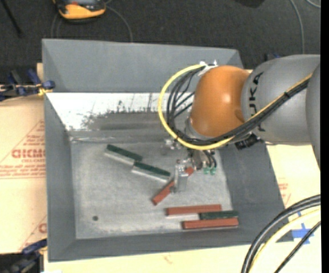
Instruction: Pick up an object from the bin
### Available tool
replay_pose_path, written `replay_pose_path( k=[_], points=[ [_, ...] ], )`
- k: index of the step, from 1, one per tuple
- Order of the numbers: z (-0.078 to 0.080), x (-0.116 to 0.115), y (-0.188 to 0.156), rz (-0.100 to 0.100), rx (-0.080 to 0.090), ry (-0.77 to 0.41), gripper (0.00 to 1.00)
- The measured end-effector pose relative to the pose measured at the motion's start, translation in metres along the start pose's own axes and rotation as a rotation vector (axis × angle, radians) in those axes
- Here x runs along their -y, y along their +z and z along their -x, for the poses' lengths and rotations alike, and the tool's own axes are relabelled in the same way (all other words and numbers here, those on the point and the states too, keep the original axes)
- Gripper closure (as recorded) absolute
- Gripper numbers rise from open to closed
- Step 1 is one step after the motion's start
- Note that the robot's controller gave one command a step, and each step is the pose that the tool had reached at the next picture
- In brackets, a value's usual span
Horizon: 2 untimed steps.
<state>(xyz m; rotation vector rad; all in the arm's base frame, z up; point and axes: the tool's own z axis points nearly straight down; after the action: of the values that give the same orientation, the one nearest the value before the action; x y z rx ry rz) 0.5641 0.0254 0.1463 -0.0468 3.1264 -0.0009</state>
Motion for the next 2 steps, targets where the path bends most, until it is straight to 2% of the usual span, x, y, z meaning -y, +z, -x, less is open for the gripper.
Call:
replay_pose_path(
  k=[1, 2],
  points=[
    [-0.0133, -0.0088, 0.0664, 0.001, -0.013, -0.083, 1.0],
    [-0.0133, -0.0088, 0.0664, 0.001, -0.013, -0.083, 1.0]
  ],
)
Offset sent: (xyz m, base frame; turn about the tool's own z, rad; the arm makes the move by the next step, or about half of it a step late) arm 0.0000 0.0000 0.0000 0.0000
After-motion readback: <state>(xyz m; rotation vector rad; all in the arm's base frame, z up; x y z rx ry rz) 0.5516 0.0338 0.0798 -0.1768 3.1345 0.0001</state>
